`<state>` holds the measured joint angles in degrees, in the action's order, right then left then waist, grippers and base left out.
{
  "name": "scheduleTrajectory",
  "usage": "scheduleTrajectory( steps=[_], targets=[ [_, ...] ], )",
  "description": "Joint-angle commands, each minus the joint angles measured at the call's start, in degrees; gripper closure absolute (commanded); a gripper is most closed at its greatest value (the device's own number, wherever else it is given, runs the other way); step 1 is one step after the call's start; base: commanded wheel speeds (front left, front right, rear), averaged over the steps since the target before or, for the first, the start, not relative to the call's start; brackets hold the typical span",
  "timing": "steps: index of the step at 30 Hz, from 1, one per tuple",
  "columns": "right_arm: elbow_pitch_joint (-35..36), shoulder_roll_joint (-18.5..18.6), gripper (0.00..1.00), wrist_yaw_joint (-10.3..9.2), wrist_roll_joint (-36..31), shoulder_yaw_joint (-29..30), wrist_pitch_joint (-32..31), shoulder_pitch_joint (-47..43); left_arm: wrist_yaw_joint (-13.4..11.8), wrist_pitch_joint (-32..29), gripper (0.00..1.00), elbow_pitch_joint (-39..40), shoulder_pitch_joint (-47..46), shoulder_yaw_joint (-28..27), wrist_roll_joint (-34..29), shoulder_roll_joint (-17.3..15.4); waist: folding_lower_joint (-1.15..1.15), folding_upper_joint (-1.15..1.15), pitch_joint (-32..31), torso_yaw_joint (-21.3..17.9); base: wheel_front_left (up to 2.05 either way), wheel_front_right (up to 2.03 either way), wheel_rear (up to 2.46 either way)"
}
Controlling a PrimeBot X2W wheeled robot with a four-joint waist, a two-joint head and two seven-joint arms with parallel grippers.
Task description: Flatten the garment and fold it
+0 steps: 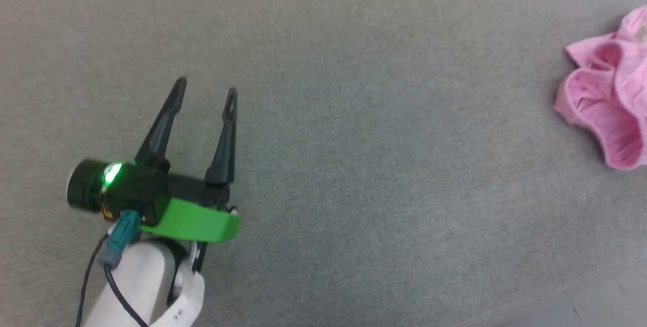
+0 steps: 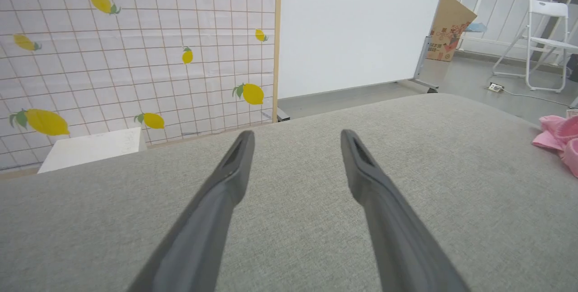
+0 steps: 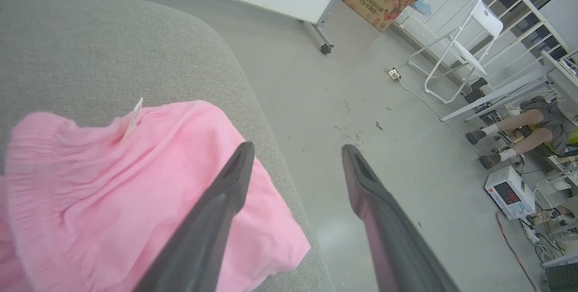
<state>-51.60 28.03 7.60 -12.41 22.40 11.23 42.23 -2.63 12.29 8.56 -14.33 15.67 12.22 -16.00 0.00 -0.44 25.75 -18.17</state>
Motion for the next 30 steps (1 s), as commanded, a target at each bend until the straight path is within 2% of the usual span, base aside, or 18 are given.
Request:
scheduleTrajectory(
  steps=[1,6,13,23,30],
  targets=[
    [0.1,0.0,0.0,-0.11,1.7,-1.1,1.3,-1.7,-0.7,0.6,0.0,-0.6,1.4,-0.5,0.4,0.1,0.0,0.44,-7.7,3.0,0.0,0.0,0.0],
    [4.3,-1.8,0.0,-0.11,7.3,-5.5,3.0,-8.2,-2.3,1.3,0.0,-2.2,4.9,-1.8,1.3,0.6,0.0,0.44,-12.3,6.0,0.0,0.0,0.0],
    [18.0,-7.8,0.0,-0.11,13.7,-10.3,2.4,-20.2,-3.7,2.1,0.0,-5.3,8.8,-3.5,2.7,1.2,0.0,0.44,-17.2,10.6,0.0,0.0,0.0],
    [43.0,-19.7,0.0,-0.11,14.5,-15.0,-4.9,-31.7,-3.9,2.5,0.0,-10.2,11.1,-5.8,4.5,1.1,0.0,0.44,-21.4,15.8,0.0,0.0,0.0],
    [55.2,-22.9,0.0,-0.11,16.1,-18.0,-8.8,-39.8,-3.6,2.6,0.0,-11.7,12.9,-6.5,5.0,0.9,0.0,0.44,-23.4,17.0,0.0,0.0,0.0]
  ],
)
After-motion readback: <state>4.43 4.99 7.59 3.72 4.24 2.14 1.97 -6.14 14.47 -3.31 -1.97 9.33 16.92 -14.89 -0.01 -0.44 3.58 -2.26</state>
